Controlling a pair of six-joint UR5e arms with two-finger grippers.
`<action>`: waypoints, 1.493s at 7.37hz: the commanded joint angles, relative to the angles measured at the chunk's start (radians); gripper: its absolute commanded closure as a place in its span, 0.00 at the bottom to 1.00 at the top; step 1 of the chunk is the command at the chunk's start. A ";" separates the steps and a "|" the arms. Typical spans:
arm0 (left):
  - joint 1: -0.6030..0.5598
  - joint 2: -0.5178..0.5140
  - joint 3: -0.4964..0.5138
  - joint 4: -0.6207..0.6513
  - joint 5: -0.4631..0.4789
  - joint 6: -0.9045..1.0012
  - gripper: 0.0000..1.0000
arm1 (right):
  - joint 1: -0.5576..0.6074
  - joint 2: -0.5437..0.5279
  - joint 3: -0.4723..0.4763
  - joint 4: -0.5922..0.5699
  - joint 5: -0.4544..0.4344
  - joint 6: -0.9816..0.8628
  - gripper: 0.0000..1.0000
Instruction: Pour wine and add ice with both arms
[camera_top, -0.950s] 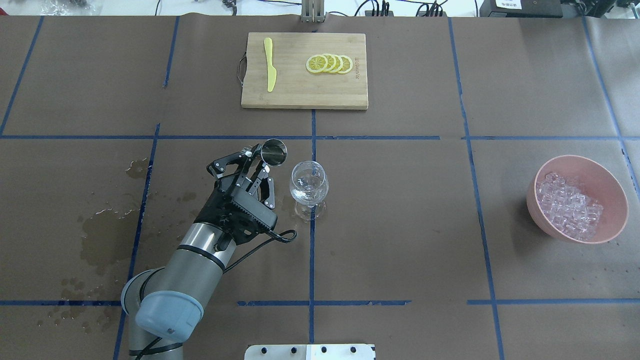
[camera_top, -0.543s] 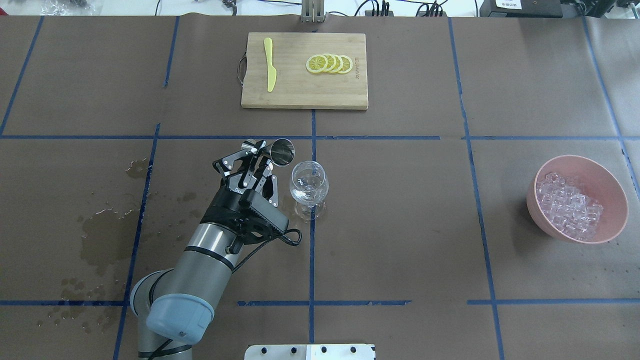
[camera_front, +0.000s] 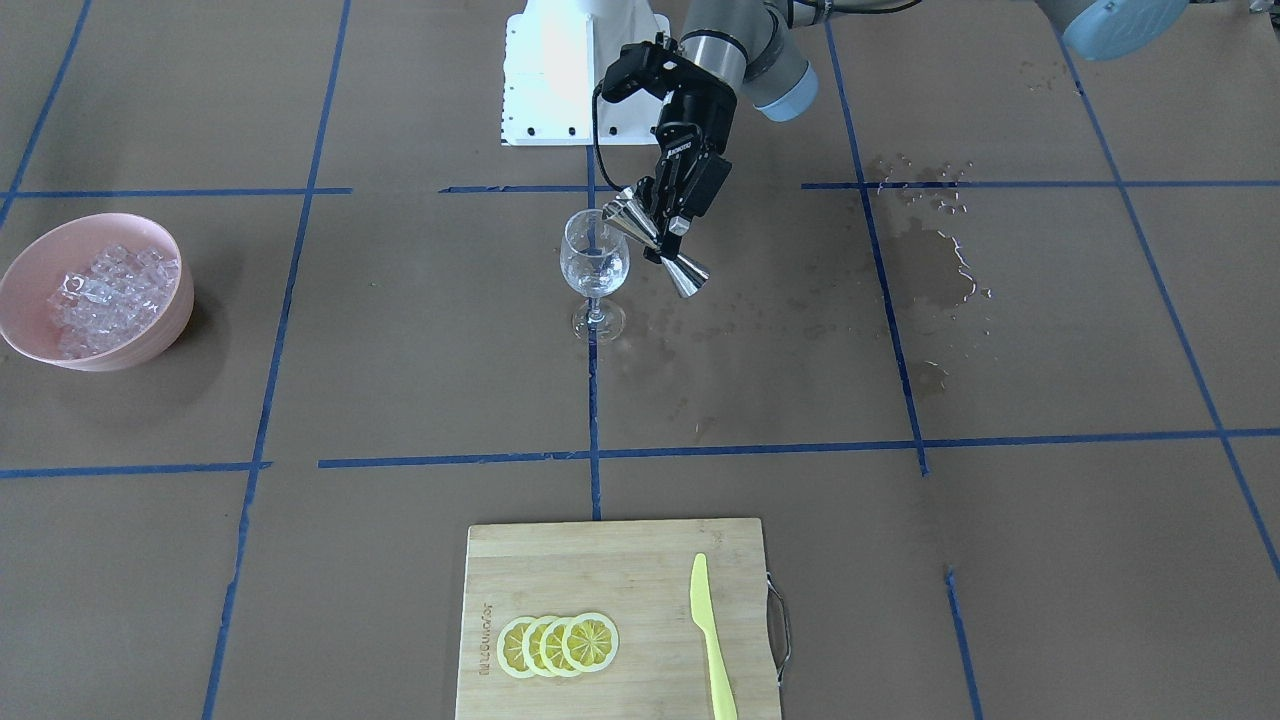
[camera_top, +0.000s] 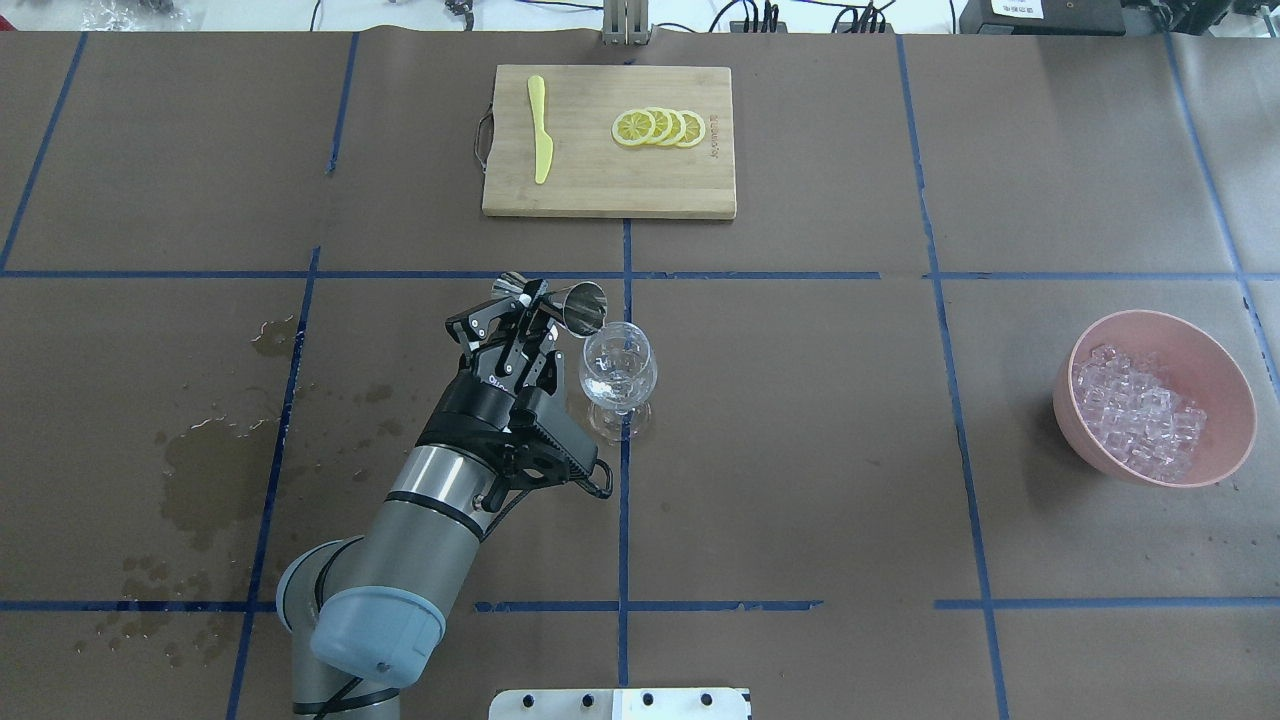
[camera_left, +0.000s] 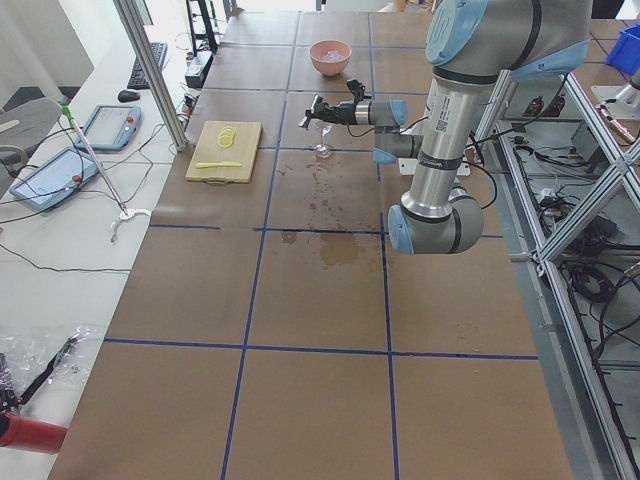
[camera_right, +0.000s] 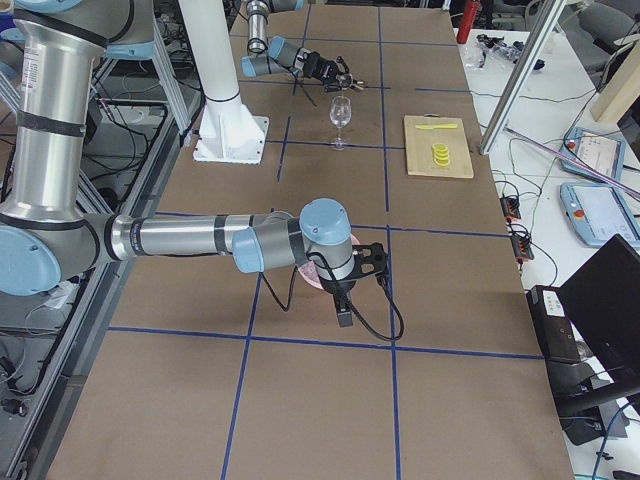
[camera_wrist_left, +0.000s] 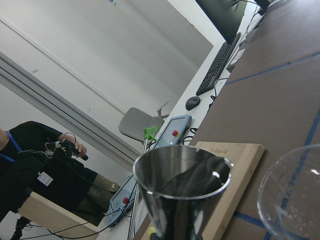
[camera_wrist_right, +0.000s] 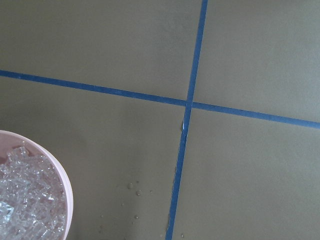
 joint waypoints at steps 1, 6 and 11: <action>0.000 -0.004 0.001 0.000 0.014 0.102 1.00 | 0.001 0.000 -0.004 0.000 0.000 0.000 0.00; 0.002 -0.004 0.002 -0.002 0.042 0.239 1.00 | 0.001 0.000 -0.004 0.000 0.002 0.000 0.00; 0.003 -0.023 0.001 -0.003 0.062 0.416 1.00 | 0.001 0.000 -0.006 -0.002 0.002 0.000 0.00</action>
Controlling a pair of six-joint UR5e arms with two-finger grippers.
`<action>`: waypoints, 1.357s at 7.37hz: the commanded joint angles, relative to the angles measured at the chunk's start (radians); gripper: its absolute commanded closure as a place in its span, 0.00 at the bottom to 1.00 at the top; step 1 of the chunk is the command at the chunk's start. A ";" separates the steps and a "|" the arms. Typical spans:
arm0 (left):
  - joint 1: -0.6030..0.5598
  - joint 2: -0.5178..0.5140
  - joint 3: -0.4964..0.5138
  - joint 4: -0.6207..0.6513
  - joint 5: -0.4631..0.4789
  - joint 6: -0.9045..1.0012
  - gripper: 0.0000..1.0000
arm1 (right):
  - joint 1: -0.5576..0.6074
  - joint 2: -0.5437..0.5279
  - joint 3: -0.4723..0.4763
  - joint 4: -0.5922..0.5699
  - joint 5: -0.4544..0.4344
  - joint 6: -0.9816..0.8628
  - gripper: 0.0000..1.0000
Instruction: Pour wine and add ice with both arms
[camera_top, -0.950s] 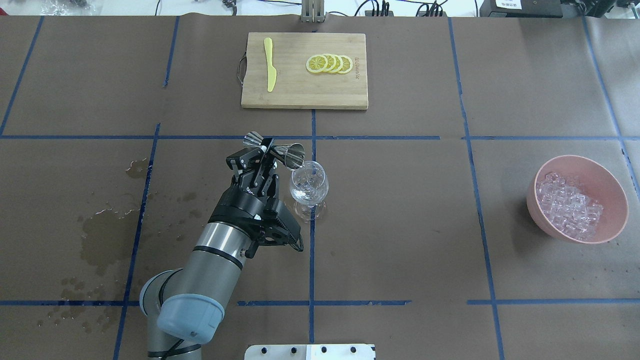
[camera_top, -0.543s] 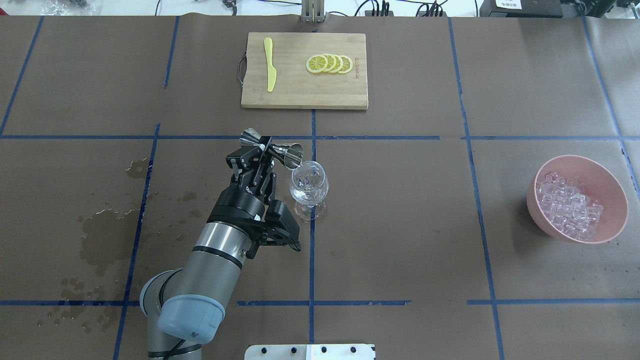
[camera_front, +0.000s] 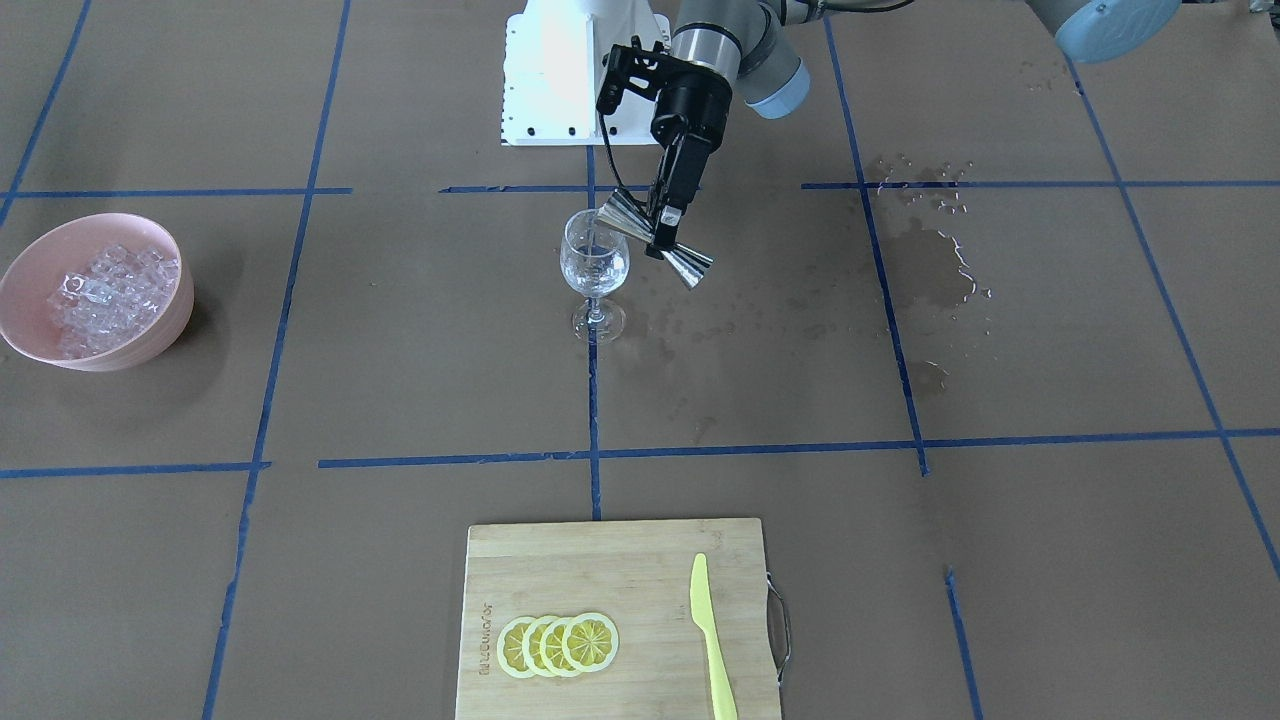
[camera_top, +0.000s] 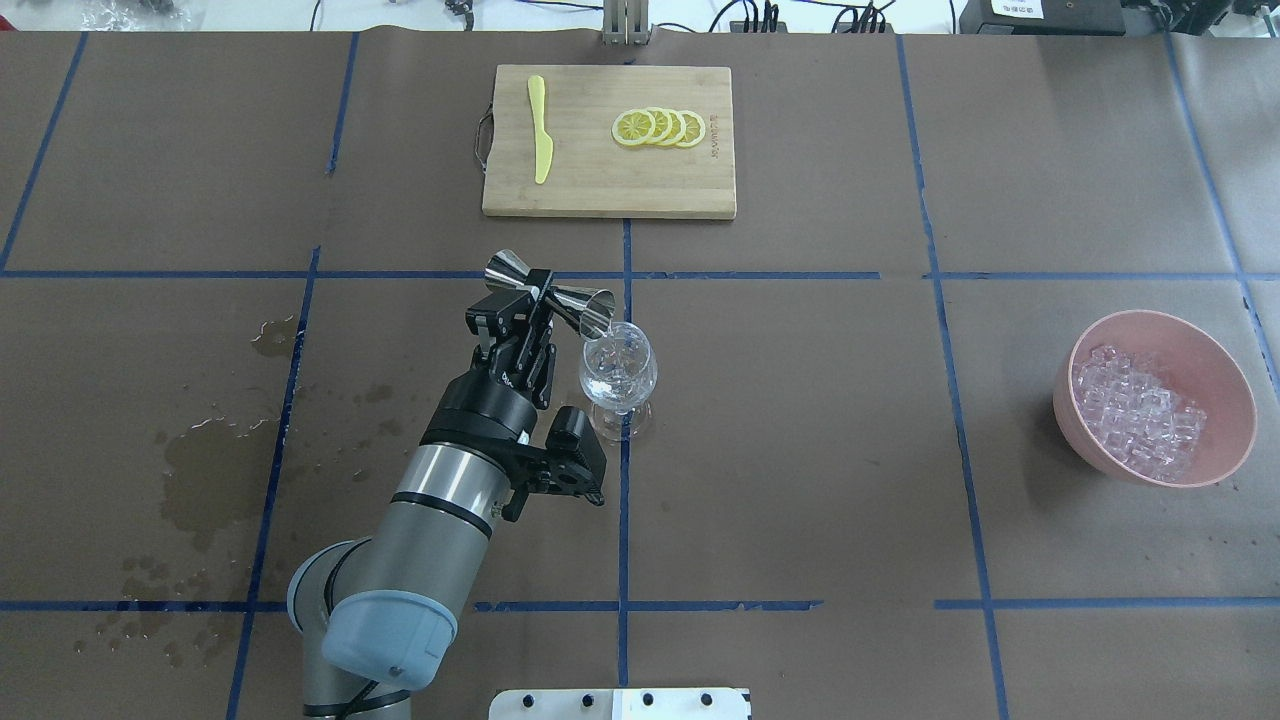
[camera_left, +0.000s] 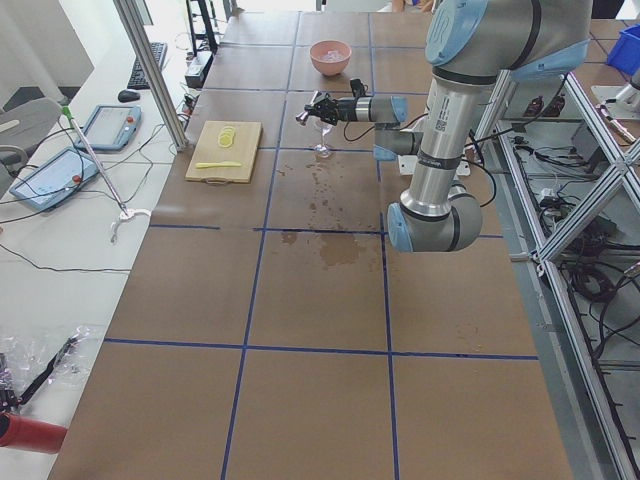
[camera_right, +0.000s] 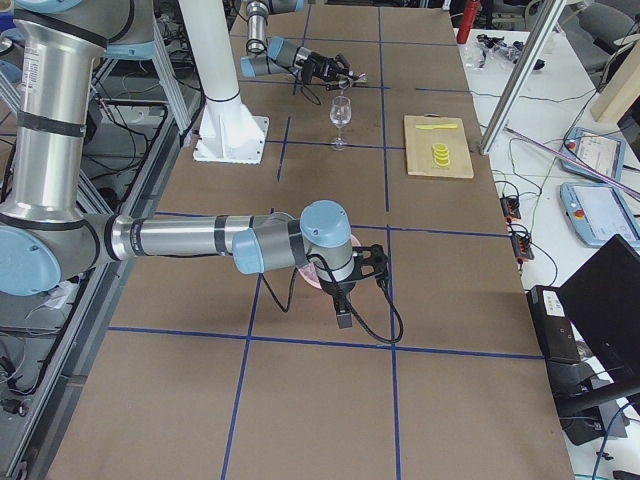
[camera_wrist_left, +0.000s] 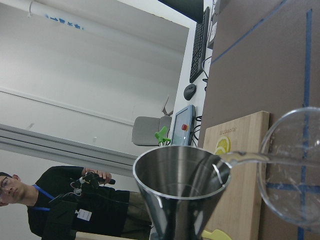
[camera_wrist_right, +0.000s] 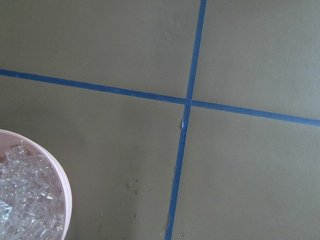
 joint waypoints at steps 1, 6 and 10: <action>0.000 -0.012 -0.001 -0.001 0.025 0.110 1.00 | 0.001 -0.002 -0.001 0.000 0.000 0.000 0.00; 0.000 -0.016 0.003 -0.001 0.057 0.284 1.00 | 0.001 -0.005 -0.001 0.000 0.000 0.002 0.00; 0.002 -0.021 0.012 -0.007 0.057 0.323 1.00 | 0.001 -0.005 -0.001 0.000 0.000 0.000 0.00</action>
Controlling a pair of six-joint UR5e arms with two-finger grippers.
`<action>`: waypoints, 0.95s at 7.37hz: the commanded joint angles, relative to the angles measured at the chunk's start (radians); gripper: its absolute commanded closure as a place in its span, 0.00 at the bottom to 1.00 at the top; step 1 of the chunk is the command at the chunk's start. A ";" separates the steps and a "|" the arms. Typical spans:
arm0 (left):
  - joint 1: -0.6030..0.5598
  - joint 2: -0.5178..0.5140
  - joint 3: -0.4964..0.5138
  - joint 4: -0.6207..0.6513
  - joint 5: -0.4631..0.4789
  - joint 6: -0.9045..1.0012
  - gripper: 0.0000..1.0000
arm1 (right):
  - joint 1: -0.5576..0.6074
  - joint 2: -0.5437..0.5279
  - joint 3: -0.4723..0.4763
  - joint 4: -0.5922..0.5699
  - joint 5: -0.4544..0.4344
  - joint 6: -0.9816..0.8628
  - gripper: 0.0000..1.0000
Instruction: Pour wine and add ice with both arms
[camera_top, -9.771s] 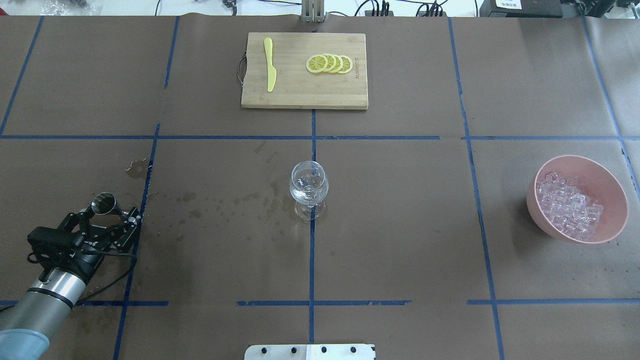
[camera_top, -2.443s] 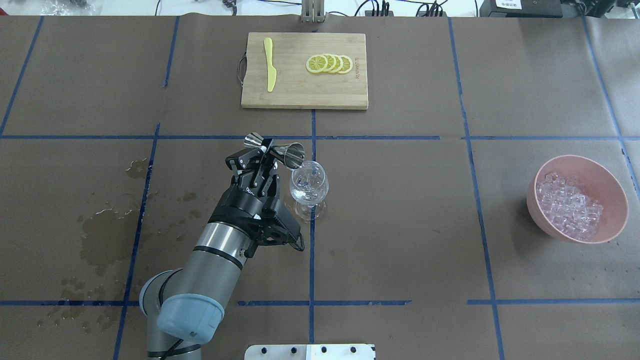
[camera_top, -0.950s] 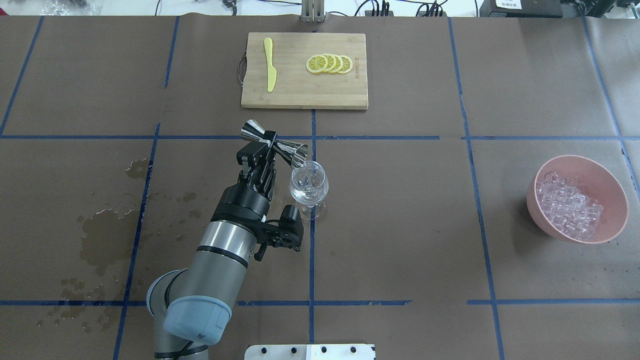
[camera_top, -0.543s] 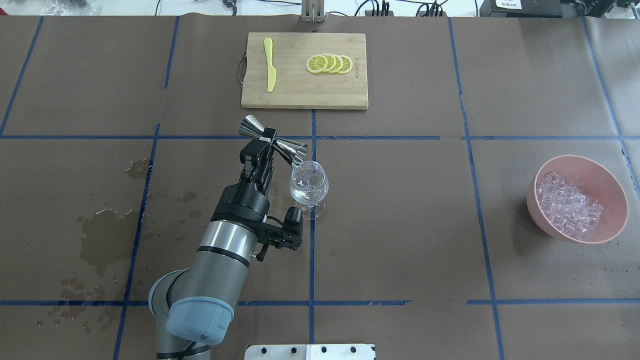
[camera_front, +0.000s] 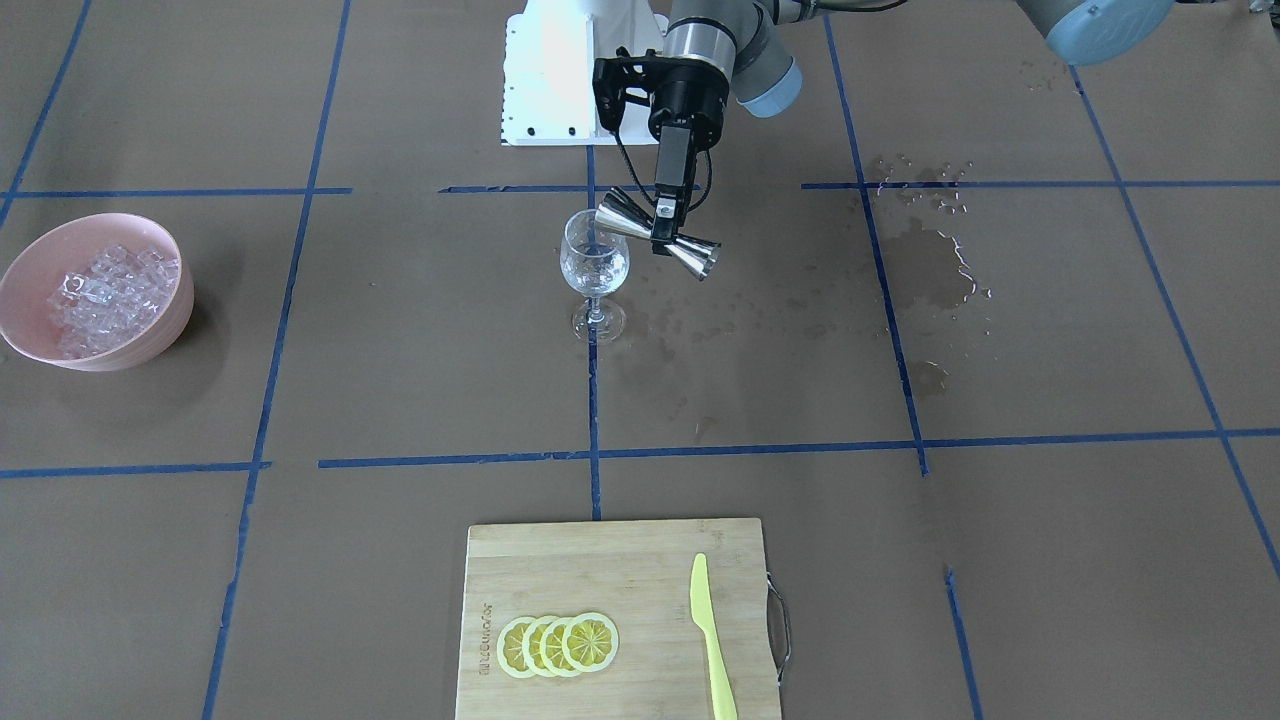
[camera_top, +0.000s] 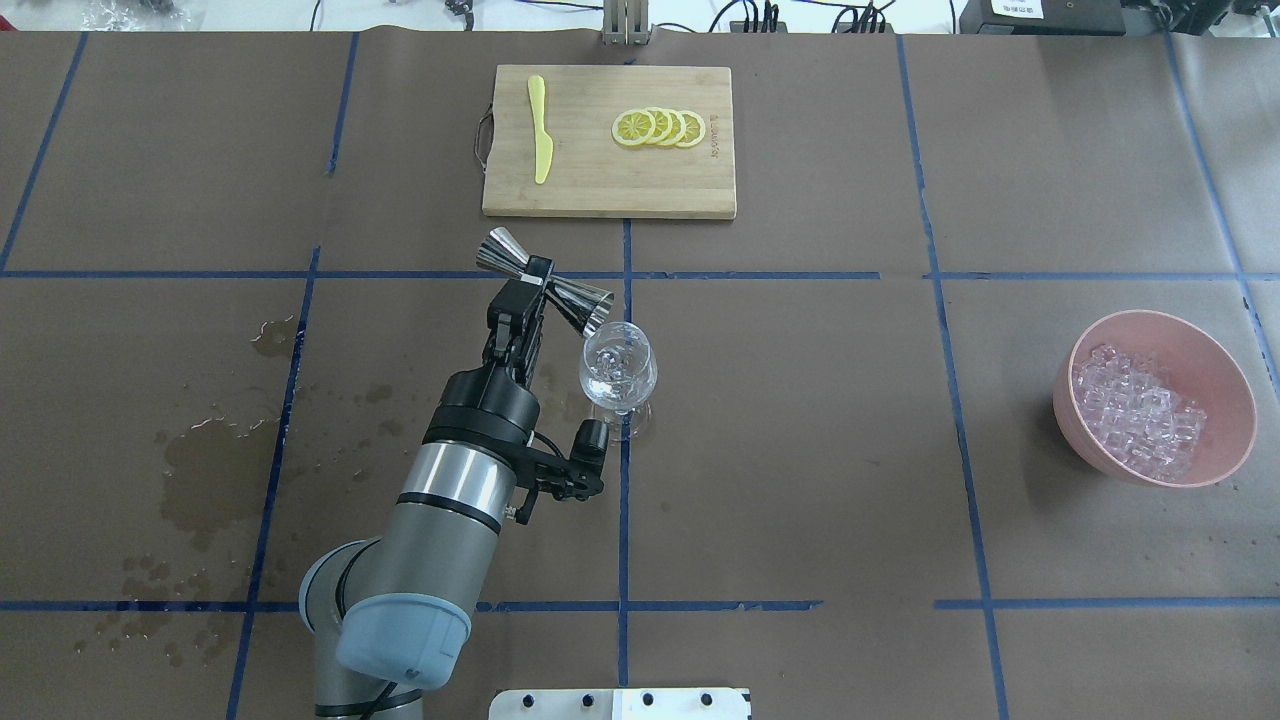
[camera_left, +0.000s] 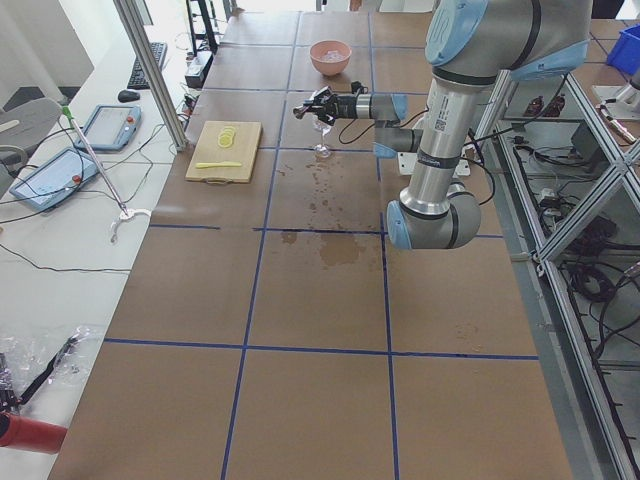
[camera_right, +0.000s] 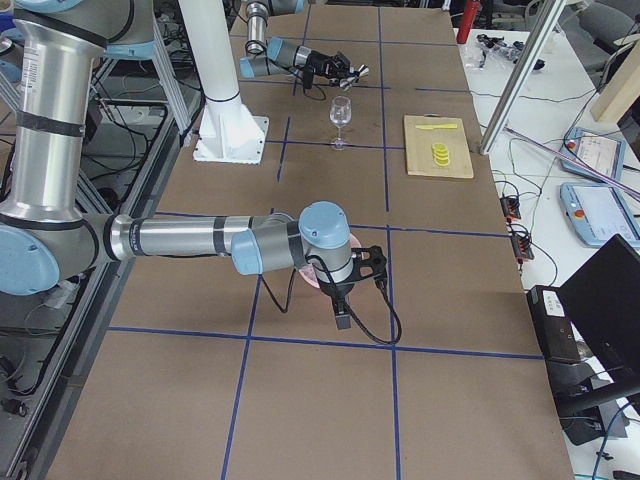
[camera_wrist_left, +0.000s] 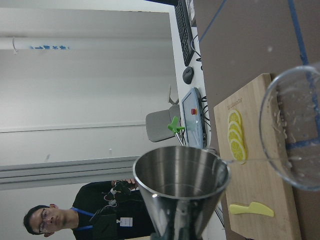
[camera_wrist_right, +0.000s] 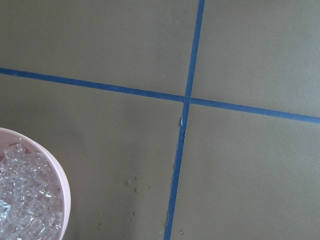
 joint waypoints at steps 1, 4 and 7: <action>0.000 -0.002 -0.003 -0.009 -0.001 0.000 1.00 | 0.000 0.000 0.001 0.000 0.000 0.000 0.00; -0.001 -0.007 -0.014 -0.195 -0.014 0.004 1.00 | 0.000 0.000 0.001 0.000 0.001 0.001 0.00; -0.029 0.011 -0.027 -0.358 -0.084 0.009 1.00 | 0.000 0.003 0.001 0.000 0.002 0.000 0.00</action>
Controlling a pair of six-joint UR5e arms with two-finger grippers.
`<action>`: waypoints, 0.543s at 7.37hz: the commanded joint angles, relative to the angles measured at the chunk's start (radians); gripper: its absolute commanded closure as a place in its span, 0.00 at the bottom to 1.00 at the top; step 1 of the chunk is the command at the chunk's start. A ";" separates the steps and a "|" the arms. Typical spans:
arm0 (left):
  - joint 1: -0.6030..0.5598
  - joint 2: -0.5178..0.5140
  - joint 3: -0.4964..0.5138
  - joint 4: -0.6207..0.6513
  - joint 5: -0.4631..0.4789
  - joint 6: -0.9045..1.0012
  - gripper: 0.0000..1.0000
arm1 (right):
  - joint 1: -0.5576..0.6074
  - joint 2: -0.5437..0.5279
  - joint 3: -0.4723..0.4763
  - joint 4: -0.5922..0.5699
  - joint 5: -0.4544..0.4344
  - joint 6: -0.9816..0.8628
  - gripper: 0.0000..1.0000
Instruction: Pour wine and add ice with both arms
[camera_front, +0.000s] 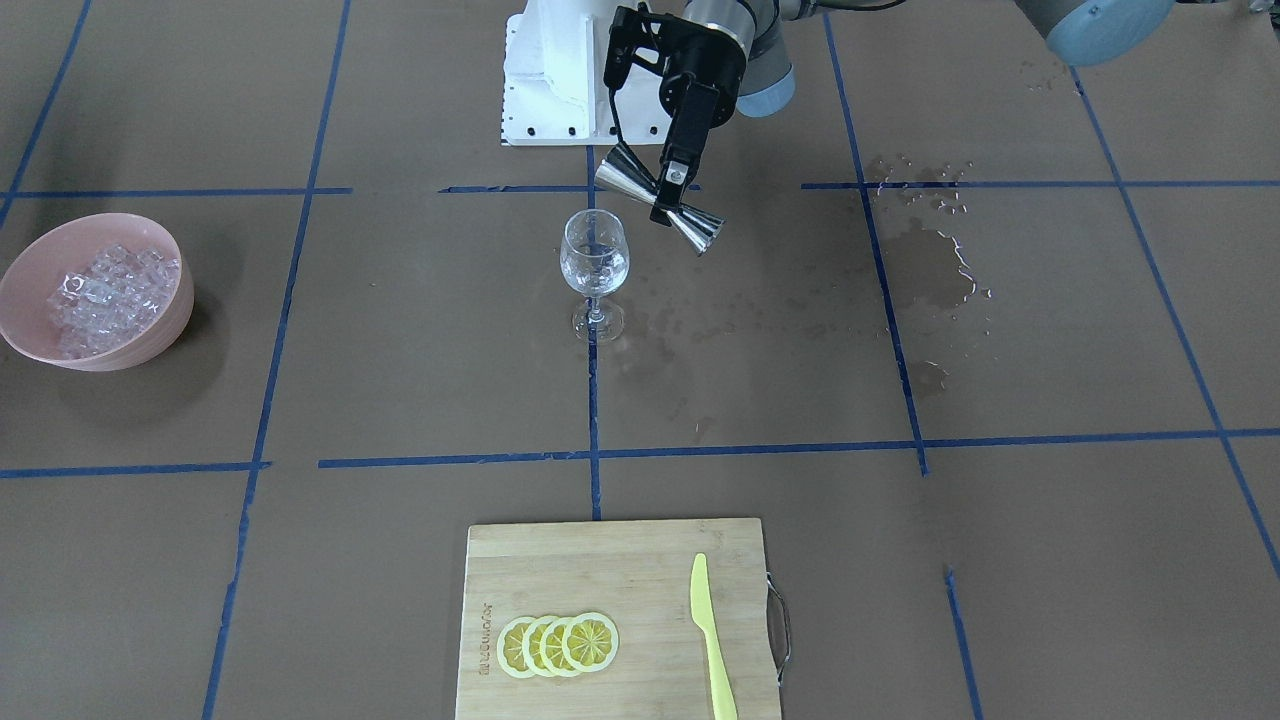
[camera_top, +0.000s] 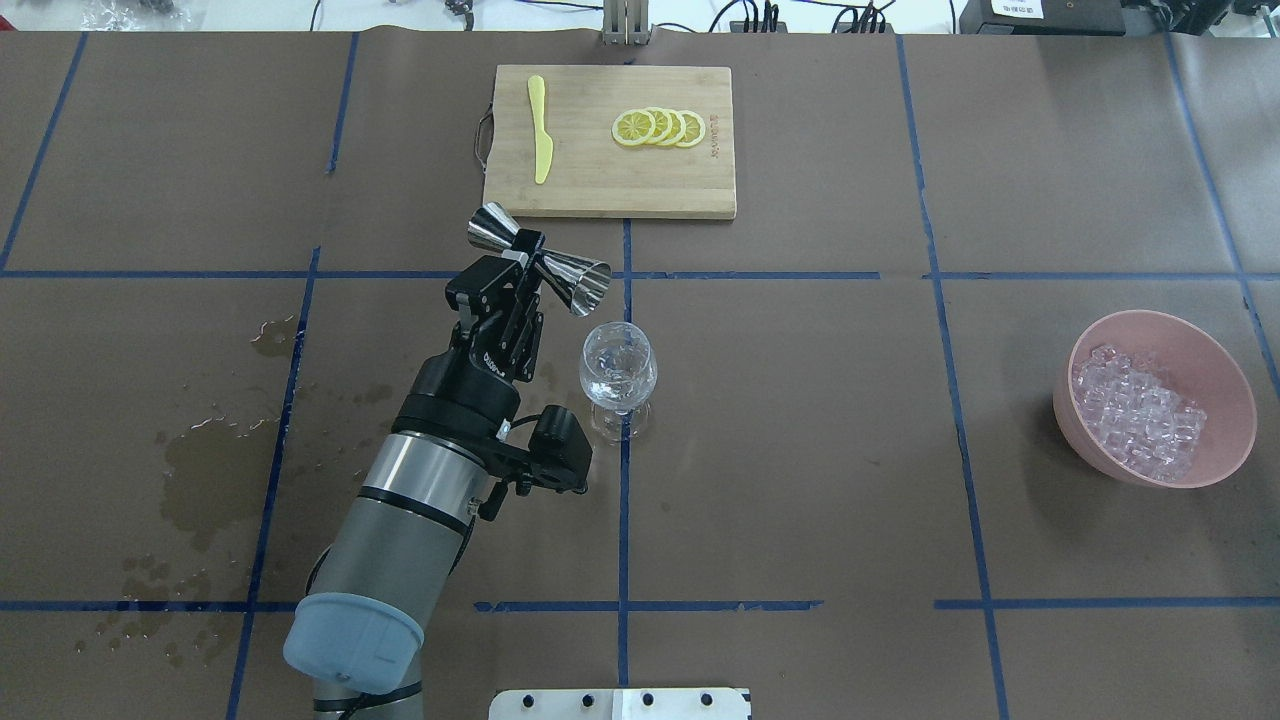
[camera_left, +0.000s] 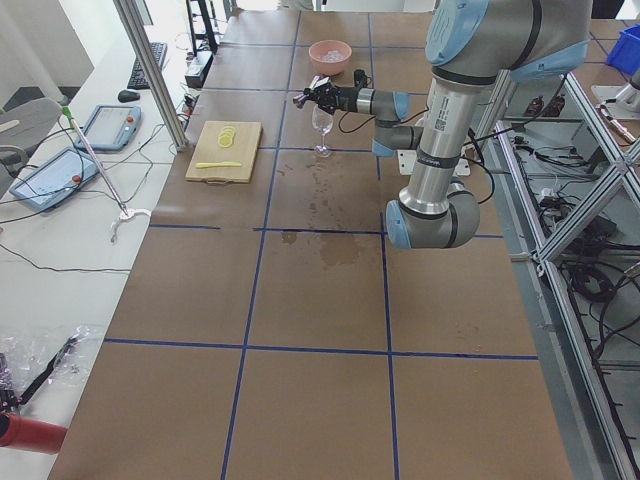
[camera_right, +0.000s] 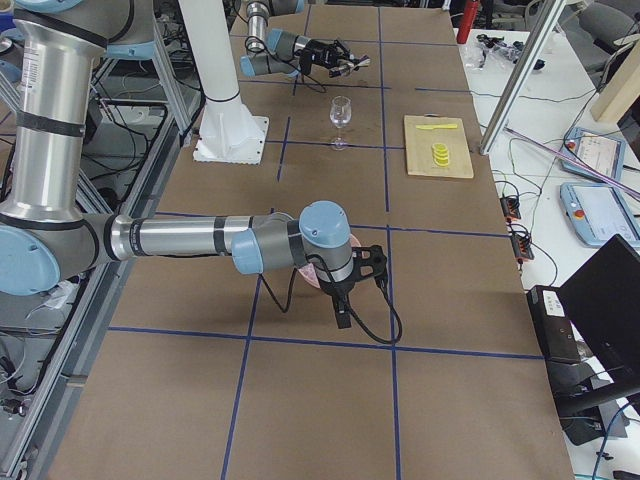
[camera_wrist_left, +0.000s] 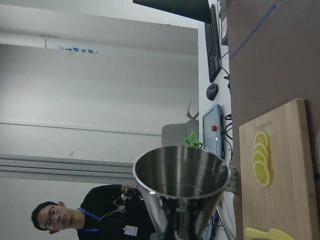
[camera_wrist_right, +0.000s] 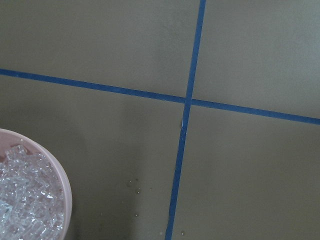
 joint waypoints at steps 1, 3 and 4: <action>-0.019 0.035 -0.014 -0.089 -0.048 0.001 1.00 | -0.002 0.001 0.000 0.001 0.000 -0.001 0.00; -0.019 0.128 -0.057 -0.145 -0.053 0.003 1.00 | -0.002 0.001 0.002 0.002 0.000 -0.001 0.00; -0.020 0.200 -0.057 -0.222 -0.091 0.003 1.00 | 0.000 0.001 0.002 0.002 -0.001 -0.001 0.00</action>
